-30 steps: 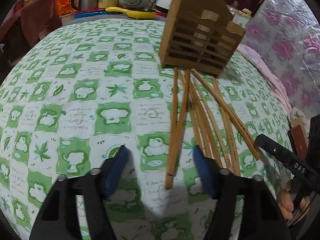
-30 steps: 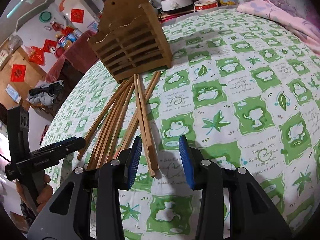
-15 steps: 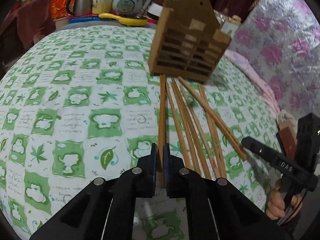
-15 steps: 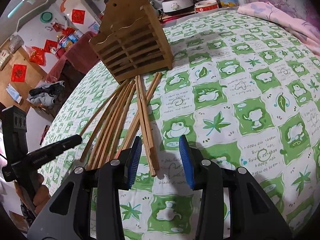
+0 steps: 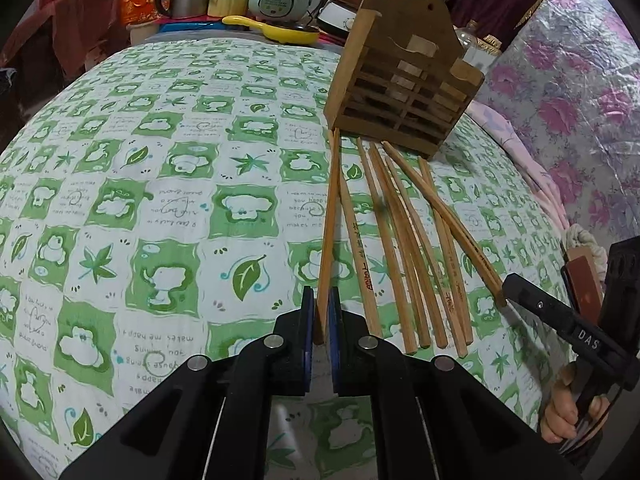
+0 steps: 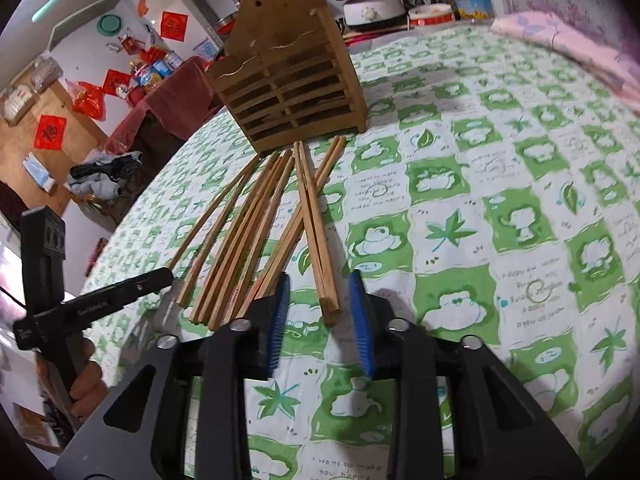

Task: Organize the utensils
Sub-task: 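Close the left gripper on a chopstick while the right gripper closes on another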

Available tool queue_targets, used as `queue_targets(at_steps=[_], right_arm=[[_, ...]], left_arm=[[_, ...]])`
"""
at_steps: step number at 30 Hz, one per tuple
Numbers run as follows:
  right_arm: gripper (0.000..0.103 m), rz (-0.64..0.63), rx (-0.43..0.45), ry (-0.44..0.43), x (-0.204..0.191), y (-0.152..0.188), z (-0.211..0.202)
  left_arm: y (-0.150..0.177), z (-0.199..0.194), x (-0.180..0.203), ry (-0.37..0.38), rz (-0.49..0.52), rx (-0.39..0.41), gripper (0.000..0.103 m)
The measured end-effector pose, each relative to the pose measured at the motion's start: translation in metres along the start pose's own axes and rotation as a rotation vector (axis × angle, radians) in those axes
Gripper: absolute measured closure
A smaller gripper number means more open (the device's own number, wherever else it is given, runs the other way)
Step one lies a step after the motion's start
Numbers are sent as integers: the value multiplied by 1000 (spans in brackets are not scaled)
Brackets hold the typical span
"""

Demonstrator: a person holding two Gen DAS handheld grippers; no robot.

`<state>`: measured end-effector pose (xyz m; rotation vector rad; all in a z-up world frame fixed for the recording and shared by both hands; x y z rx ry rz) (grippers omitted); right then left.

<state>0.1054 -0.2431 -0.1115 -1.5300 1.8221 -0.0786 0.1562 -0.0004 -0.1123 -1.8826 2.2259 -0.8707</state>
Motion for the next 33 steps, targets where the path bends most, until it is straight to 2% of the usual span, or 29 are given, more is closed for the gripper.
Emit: queue_targets(at_steps=[4,5,8,12,13,24,27,28,29,33], right_arm=[[97,10,-42,-58,-5,5,6],[99,0,-49,-80,-10,6,6],[99,-18,-10,-59,-11,3,1],[99,15,0,-62,-5,1,0],[93,11,1,-57,-5,0,-1],[80,15,-57,-79,-9,6,10],[81,28,-85,-91,-9,9,16],[86,30,-90,-96,-10,10,18],[91,31,-84,-98,-10,9,18],[95,30,-38,-103,-10,3,9]], left_arm=[[0,1,-1,0,-2,-2,96],[0,1,0,1,-2,-2,96],[0,1,-1,0,1,-2,95],[0,1,-1,2,-1,-3,95],[0,1,-1,2,-2,-3,95],[1,3,-3,5,-21,-15,95],[2,3,-3,4,-21,-17,95],[2,3,-2,3,-19,-17,95],[1,3,-3,4,-20,-15,95],[0,2,-3,2,-17,-7,95]])
Point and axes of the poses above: each gripper's, at about its wrist camera, not at the fingertips, and z roughly the way its jaws point, x to its right, y to its underside, the point moved 10 cm from there along z, roughly the way its jaws point, and after that the axes turned 2 degrees about z, right-handed, at the moved point
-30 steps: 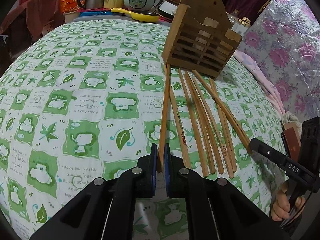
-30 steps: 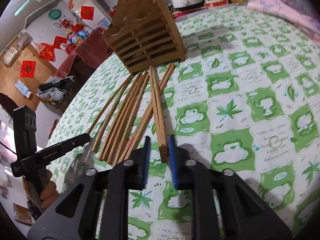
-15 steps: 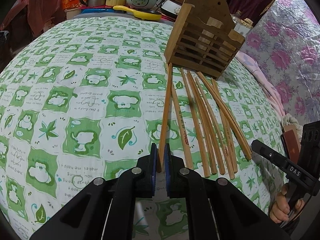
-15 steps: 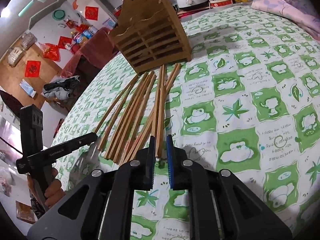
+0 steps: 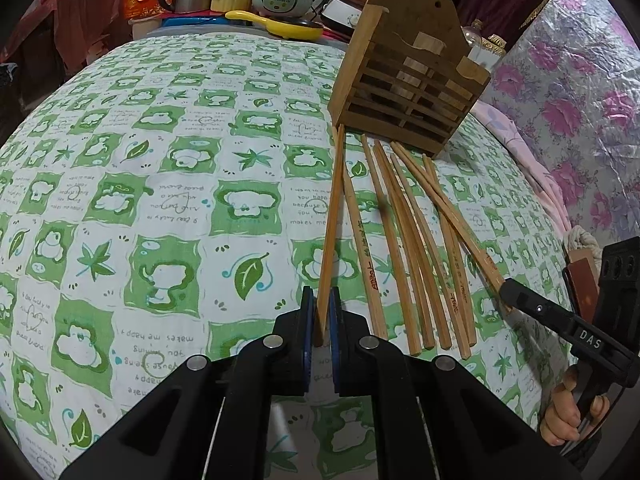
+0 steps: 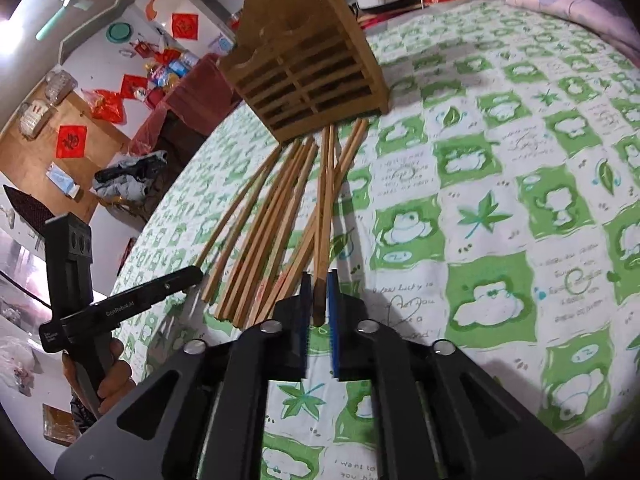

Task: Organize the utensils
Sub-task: 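Close the left gripper on a chopstick while the right gripper closes on another, then lift both held chopsticks and lower them into the wooden holder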

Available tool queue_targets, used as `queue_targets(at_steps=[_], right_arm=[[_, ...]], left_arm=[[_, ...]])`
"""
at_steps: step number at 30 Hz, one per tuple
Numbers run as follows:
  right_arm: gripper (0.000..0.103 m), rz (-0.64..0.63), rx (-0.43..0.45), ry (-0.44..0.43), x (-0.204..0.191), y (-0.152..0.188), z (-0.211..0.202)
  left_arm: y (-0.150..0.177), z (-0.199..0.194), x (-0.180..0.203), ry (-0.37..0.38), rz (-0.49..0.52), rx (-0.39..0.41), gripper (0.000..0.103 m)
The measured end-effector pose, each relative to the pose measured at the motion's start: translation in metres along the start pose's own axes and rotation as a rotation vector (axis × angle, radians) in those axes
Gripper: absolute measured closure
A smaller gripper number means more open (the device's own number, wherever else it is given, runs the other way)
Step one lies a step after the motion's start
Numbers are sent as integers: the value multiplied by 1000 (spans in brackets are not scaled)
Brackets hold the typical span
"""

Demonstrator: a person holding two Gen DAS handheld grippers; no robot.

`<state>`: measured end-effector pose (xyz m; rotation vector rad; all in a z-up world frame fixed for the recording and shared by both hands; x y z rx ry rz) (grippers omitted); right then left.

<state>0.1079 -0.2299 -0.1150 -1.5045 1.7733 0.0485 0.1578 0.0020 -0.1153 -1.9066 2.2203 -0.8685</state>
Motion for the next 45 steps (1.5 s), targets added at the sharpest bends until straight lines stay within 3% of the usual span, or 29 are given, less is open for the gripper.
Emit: queue_targets(at_steps=[7,14,24,37,41,45], right_arm=[[96,-63,102,24,-9,-6,-18],[97,-151,230,121,-20,-22,-46],[97,-180,296,124,-43,-69,-76],[97,-271,427,161,-86,-139,-102],[97,-290,489,160,-103,-167,-119],[97,-315,606,176,-125,-200,-147]], left_arm=[[-5,-11,3,0,17,55,95],[-22,-40,17,-33,57,117,97],[-87,-88,71,-73,185,236,97],[-184,-133,120,-67,233,378,97],[-216,-161,131,-66,233,456,97],[-240,-182,136,-91,231,536,97]])
Point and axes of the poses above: each gripper's, at about its wrist camera, not at the fingertips, and z roughly the way its jaws point, x to its right, y to its underside, the point moved 10 cm from there along z, roughly the way its jaws point, and after that the axes turned 2 degrees about z, right-handed, at the moved point
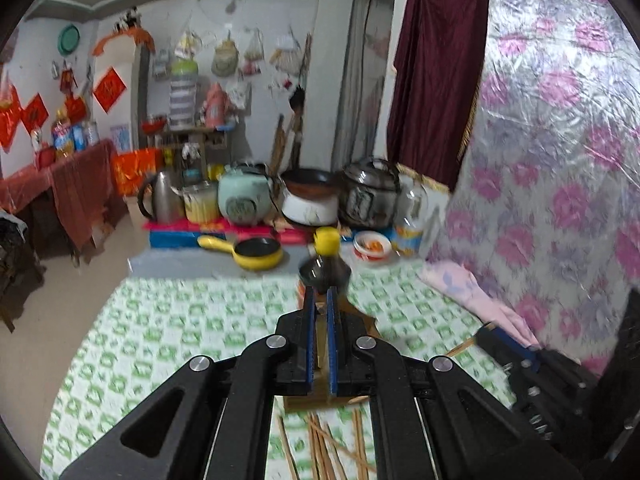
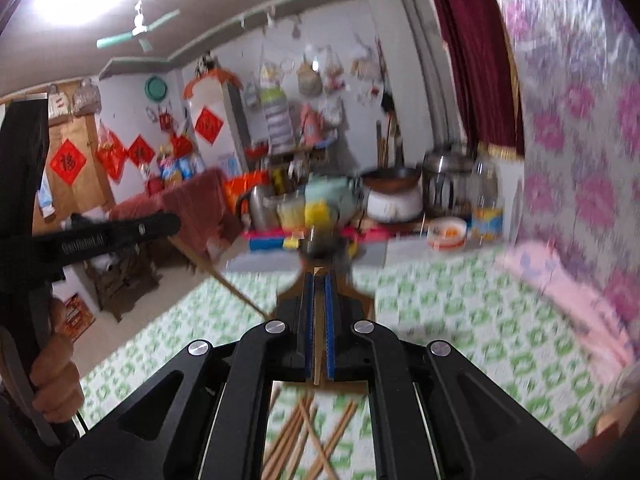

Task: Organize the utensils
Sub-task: 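Lift both held chopsticks and lower them into the wooden holder, then open both grippers to release the chopsticks into the holder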

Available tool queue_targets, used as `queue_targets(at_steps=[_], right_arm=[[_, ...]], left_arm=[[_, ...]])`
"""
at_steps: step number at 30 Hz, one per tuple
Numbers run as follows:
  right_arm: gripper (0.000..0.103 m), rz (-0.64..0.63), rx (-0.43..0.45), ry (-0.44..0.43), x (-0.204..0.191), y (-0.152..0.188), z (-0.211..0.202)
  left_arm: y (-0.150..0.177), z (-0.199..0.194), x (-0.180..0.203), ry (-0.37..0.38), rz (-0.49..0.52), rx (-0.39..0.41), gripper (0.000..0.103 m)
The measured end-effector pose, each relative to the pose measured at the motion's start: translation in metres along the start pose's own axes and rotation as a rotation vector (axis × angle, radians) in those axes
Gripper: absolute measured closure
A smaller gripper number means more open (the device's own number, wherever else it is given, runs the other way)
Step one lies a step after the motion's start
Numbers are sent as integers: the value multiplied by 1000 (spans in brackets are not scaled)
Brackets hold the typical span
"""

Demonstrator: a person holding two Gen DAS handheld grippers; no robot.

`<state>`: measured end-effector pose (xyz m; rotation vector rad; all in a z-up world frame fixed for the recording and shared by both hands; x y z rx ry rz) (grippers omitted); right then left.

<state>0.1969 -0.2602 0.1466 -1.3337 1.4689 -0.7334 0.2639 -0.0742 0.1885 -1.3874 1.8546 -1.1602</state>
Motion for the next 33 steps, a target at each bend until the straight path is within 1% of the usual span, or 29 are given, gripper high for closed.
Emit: queue_targets(at_steps=[2,4,6,8,10,12,13,14,15,16,17,18,20,24,26,28,30,33], right_arm=[[97,-11,46,14,-2,-16,-1],[97,-39,97,56,-3,-27,2],[97,-69,132,108,-2,-30,13],[97,-84,142,140,0,-26,25],[97,-80,105,147,3,-13,43],[96,-53,5,111,8,7,65],[95,-38,-28,100,11,14,71],[92,-13,-48,99,17,21,73],[91,10,-58,99,22,25,73],[91,26,-66,93,25,28,73],[90,50,-81,74,28,32,72],[89,65,-95,61,29,37,71],[86,99,-115,47,34,45,67],[73,142,-137,26,40,67,58],[62,150,-145,23,40,78,54],[56,151,-157,24,41,91,51],[54,146,-180,28,43,107,47],[54,146,-233,26,46,134,44]], left_arm=[[-3,8,-4,-19,-1,1,97],[3,23,-9,-41,-8,-15,97],[14,40,-15,-50,-21,-35,97],[28,56,-21,-36,-50,-59,97],[40,68,-26,-25,-73,-79,97],[53,75,-31,-5,-98,-99,97],[57,76,-32,-5,-105,-103,91],[62,77,-34,-5,-108,-107,85],[66,75,-36,-9,-112,-101,64],[70,75,-38,-18,-116,-94,48],[73,72,-41,-35,-121,-84,44],[77,70,-43,-48,-125,-78,42],[88,69,-47,-47,-135,-94,40],[113,71,-57,-49,-174,-138,37],[129,69,-64,-56,-190,-157,35],[149,67,-70,-62,-194,-182,33],[167,68,-74,-73,-191,-208,33],[203,70,-78,-90,-180,-275,33]])
Point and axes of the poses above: each gripper's, at about its wrist camera, not at the fingertips, and z roughly the way its jaws point, x to its right, y to its underside, the point moved 10 cm from there along z, roughly the way its jaws point, and after that the axes turned 2 degrees about z, right-handed, at the moved point
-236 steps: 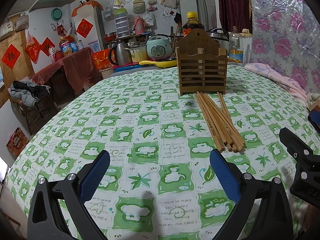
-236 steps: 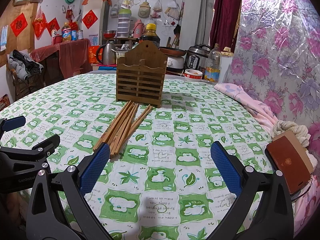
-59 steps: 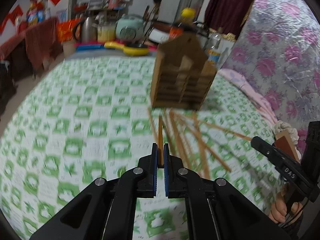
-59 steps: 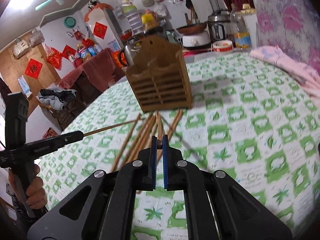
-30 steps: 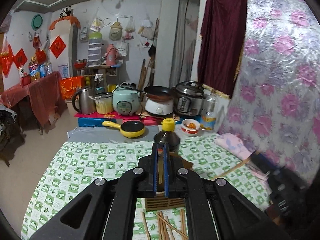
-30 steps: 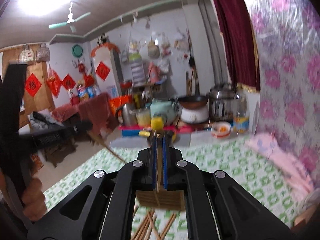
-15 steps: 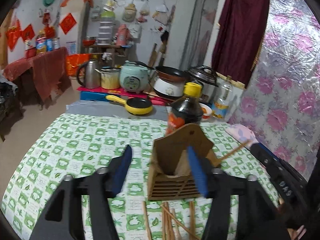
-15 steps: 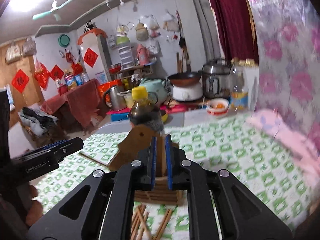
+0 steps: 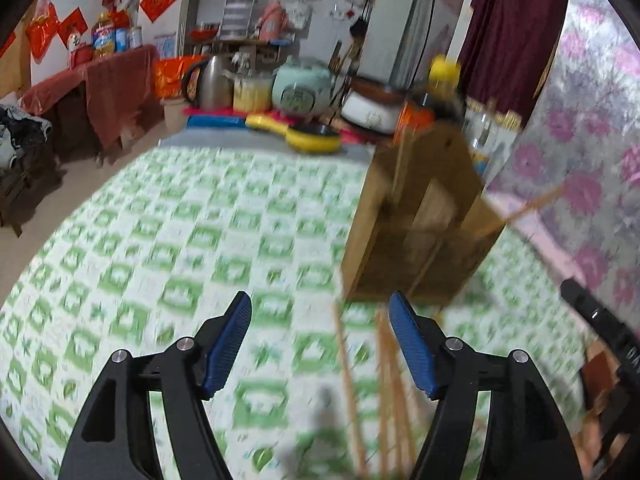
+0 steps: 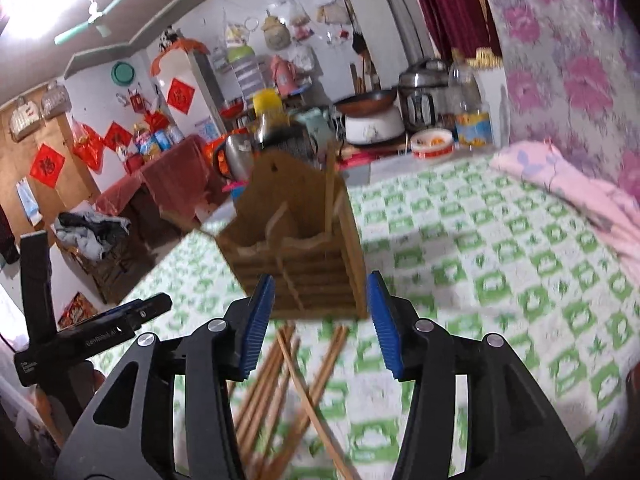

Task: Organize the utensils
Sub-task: 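Open both grippers to release the chopsticks into the holder, then move both tools back down to the chopstick pile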

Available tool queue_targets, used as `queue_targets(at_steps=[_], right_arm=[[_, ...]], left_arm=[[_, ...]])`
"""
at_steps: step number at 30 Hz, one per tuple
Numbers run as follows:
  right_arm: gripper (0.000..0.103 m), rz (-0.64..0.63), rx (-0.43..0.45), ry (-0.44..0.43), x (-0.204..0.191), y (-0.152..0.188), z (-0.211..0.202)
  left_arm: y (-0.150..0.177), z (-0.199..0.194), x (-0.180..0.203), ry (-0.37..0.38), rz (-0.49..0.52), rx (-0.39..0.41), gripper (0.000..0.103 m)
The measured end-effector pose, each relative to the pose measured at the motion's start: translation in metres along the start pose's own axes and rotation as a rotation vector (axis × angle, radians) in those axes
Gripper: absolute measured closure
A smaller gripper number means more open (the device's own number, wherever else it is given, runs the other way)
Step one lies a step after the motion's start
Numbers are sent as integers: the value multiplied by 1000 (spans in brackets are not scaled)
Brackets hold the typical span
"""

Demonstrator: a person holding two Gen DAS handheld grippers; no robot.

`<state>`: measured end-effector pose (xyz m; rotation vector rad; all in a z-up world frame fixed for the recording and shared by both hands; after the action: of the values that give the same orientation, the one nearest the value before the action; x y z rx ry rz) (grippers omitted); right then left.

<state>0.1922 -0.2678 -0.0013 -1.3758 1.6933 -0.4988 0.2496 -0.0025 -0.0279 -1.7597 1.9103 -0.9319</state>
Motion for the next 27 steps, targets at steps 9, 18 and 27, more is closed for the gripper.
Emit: queue_targets(at_steps=[9,18,27], right_arm=[[43,1,-30,18,13,36,-13],[38,10,-95,25,21,64,-14],[37,11,-114,41,27,73,-15]], left_arm=[[65,8,-6,26,17,-147,33],[109,7,24,82,127,-250,33],[125,14,25,87,140,-309,33]])
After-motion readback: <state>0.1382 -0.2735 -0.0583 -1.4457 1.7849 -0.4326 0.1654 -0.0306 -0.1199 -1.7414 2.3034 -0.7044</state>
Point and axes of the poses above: each gripper's, at about its wrist camera, not at the fingertips, and z roughly the way its jaws point, x to its right, y to its underside, the point moved 10 cm from there along z, roughly the way its jaws point, and after that the axes turned 2 degrees about z, right-handed, at the moved point
